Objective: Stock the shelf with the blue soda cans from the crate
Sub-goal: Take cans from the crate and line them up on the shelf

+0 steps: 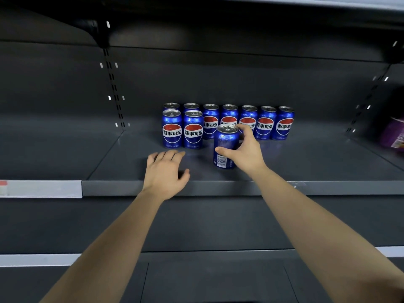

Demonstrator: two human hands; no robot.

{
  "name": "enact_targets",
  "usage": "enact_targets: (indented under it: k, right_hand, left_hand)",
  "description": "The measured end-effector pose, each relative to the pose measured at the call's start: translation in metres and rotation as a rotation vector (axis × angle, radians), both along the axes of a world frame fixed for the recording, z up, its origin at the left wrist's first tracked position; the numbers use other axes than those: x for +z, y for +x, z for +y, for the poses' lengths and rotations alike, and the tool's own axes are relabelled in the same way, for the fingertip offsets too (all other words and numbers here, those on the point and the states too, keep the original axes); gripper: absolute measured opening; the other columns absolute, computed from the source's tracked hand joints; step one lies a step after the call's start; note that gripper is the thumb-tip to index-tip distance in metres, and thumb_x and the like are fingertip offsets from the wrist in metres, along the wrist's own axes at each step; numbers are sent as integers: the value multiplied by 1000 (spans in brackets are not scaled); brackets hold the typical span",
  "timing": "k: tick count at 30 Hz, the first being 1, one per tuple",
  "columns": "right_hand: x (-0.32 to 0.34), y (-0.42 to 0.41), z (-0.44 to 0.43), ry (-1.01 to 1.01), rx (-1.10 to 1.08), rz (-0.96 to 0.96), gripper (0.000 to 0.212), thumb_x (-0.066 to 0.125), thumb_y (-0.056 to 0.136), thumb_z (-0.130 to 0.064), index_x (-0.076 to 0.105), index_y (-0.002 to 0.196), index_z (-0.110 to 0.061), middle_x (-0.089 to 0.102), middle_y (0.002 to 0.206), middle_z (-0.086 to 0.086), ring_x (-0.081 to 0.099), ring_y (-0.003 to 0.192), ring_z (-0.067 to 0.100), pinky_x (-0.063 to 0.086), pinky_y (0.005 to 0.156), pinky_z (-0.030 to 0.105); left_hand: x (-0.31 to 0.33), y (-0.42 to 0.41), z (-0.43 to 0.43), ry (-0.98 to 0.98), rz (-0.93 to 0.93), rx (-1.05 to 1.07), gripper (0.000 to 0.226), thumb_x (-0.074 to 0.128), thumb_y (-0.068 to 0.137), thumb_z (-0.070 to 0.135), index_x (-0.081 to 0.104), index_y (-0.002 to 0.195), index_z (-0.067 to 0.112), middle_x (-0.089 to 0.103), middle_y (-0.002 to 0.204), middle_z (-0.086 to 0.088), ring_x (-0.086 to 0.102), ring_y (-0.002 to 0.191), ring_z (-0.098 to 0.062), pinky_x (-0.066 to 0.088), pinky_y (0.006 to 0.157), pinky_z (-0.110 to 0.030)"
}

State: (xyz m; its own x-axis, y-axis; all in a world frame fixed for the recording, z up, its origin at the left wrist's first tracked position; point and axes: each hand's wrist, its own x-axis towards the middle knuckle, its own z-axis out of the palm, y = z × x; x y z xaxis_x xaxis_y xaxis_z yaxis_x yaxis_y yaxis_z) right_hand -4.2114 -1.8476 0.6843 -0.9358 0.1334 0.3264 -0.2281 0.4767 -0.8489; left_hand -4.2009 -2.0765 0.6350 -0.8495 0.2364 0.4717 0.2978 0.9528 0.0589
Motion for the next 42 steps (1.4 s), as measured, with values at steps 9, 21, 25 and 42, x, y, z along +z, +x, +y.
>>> enact_targets:
  k: [9,21,25,42]
  right_hand:
    - [4,-8,-3,-55,82,-56,73,82,61,-25,42,122,-33,61,118,-9,61,105,7,51,96,34]
    - [7,-17,2,120,92,-128,90,88,58,-47,44,135,-36,39,133,-2,47,118,13,38,107,32]
    - [2,-25,4,69,76,-48,90,91,57,-37,42,133,-35,49,128,-4,54,111,9,45,102,29]
    - [-5,-53,-18,159,-38,-24,90,78,74,-24,28,150,-21,36,145,7,45,128,22,37,101,27]
  left_hand:
    - [23,-8,36,-35,1,-83,60,43,90,54,41,141,23,52,135,5,46,122,-17,23,105,-34]
    - [9,-16,28,-88,-15,-35,62,30,90,55,45,139,21,54,131,3,49,119,-18,26,102,-36]
    - [6,-17,28,-72,1,-33,72,17,84,58,47,137,20,56,128,3,50,118,-18,27,102,-37]
    - [-1,-17,29,-31,32,-30,64,26,87,54,53,131,18,60,119,2,53,112,-20,29,104,-40]
